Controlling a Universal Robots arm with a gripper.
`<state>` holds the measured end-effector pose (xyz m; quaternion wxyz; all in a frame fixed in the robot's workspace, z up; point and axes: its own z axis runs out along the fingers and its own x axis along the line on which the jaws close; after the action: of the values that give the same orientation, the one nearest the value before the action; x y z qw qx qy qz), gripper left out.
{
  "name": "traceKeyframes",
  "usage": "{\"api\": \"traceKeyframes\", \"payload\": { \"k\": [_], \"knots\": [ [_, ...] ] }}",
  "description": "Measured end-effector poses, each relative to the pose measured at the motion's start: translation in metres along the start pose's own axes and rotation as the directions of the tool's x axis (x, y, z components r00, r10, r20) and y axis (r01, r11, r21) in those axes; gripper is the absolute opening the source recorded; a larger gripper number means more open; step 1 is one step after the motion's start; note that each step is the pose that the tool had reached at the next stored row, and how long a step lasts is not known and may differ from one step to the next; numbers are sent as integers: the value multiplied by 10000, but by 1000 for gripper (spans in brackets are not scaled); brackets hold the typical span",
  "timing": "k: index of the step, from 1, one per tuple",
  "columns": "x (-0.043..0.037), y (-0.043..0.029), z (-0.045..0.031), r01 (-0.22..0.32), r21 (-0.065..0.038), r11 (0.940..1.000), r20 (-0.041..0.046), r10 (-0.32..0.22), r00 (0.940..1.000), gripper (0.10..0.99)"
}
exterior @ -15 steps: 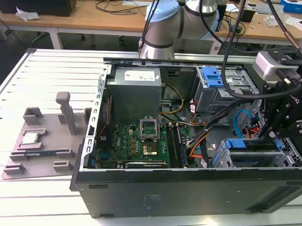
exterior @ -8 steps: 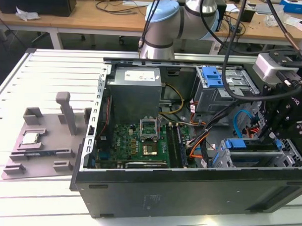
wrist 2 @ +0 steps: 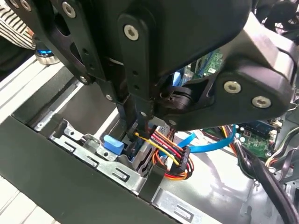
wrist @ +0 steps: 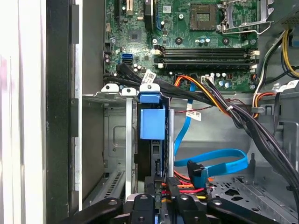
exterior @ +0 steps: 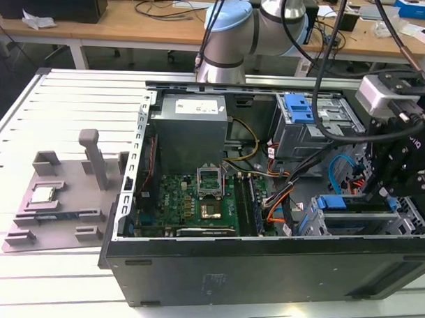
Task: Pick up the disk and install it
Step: 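Insert the first disk wire, then insert the second disk wire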
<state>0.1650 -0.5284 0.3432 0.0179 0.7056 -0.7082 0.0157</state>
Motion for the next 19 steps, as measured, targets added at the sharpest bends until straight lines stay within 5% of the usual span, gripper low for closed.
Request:
{"api": "traceKeyframes", "payload": {
  "k": [3, 4, 10, 19],
  "knots": [
    [-23, 0, -126, 0, 8, 10000, -34, 0, 10000, 227],
    [-31, 1, -175, -1, 10, 10000, -46, 1, 10000, 106],
    [-29, 1, -407, 0, 14, 10000, -56, 1, 10000, 106],
    [-29, 2, -423, -1, 14, 10000, -56, 1, 10000, 106]
  ]
}}
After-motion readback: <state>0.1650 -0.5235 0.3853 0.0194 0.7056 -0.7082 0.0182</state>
